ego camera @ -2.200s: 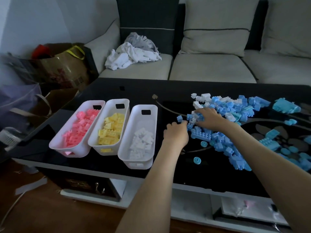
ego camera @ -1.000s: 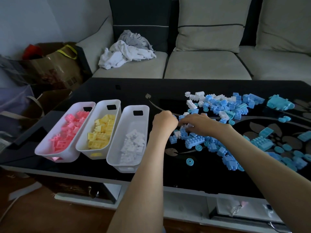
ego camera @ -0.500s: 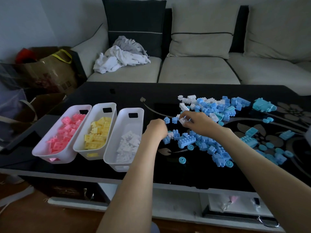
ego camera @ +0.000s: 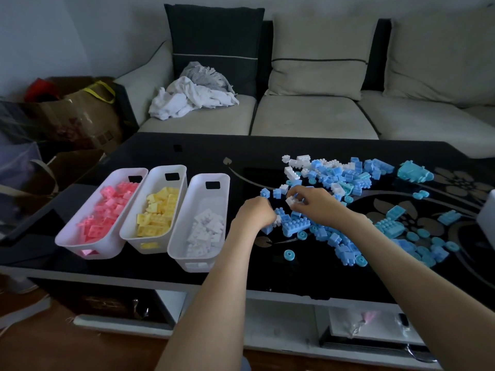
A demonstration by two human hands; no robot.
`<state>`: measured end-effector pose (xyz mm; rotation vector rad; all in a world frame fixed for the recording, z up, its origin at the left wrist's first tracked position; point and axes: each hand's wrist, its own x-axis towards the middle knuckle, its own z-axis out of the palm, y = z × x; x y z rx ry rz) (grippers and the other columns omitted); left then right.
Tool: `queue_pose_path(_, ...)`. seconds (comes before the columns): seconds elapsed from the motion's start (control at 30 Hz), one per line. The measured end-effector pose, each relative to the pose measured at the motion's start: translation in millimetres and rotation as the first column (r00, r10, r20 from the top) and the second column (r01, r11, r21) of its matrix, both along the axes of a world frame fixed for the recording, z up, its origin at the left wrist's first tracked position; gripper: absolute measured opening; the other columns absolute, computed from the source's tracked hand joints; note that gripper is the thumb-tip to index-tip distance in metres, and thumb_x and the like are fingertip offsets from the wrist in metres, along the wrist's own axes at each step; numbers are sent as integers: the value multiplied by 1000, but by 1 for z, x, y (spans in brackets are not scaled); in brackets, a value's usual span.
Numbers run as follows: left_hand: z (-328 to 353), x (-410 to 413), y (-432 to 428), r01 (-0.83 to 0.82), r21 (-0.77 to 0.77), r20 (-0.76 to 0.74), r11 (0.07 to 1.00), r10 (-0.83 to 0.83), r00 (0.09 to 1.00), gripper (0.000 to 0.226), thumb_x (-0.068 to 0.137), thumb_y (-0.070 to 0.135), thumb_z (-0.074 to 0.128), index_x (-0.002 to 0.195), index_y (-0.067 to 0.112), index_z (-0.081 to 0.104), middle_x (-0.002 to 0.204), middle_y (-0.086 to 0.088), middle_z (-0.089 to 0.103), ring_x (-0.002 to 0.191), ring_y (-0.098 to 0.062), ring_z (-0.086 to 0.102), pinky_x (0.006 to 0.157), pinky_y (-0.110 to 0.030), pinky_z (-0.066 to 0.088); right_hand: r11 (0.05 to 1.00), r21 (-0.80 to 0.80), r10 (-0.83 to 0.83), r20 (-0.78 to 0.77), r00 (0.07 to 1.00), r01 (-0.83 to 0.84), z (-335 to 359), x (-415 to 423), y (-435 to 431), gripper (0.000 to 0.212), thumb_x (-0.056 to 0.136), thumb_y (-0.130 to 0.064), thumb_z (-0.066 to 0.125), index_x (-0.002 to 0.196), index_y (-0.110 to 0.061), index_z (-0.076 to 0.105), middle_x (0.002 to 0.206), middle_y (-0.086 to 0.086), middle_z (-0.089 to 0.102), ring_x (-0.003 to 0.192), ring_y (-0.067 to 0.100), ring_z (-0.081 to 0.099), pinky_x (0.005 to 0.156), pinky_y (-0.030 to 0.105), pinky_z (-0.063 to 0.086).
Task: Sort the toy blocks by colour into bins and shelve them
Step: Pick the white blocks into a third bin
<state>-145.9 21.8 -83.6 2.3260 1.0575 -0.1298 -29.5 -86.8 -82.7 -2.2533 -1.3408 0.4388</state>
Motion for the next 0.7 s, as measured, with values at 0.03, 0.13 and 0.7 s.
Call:
queue_pose_path(0.03, 1, 0, -1, -25, -7, 19, 1000, 25, 1000, 27, 92, 14, 47, 112, 5, 62, 90, -5, 61, 72, -16, 55, 58, -25, 42, 1000, -1, 4, -5, 1000, -4, 0, -1, 0, 22, 95, -22, 50, 116, -19, 55, 101, 3, 58, 78, 22, 56, 67, 27, 45)
queue_pose_path(0.13, 8, 1, -3, -56, -41, 47, 998, 58, 997, 26, 91, 19, 48, 111, 7, 60, 88, -4, 59, 67, -13, 52, 56, -24, 40, 1000, -25, 10, -4, 1000, -10, 0, -1, 0, 22, 95, -22, 49, 116, -18, 54, 101, 3, 56, 78, 21, 55, 68, 30, 46)
queue_pose_path(0.7, 56, -15, 4, -141, 13, 170, 990, 136, 976, 19, 93, 12, 48, 98, 0, 62, 88, -9, 61, 87, -26, 67, 75, -32, 54, 971, 239, -12, 4, 1000, 11, 21, -29, 20, 17, 93, -23, 53, 109, -20, 57, 83, -6, 58, 66, 10, 53, 55, 11, 40)
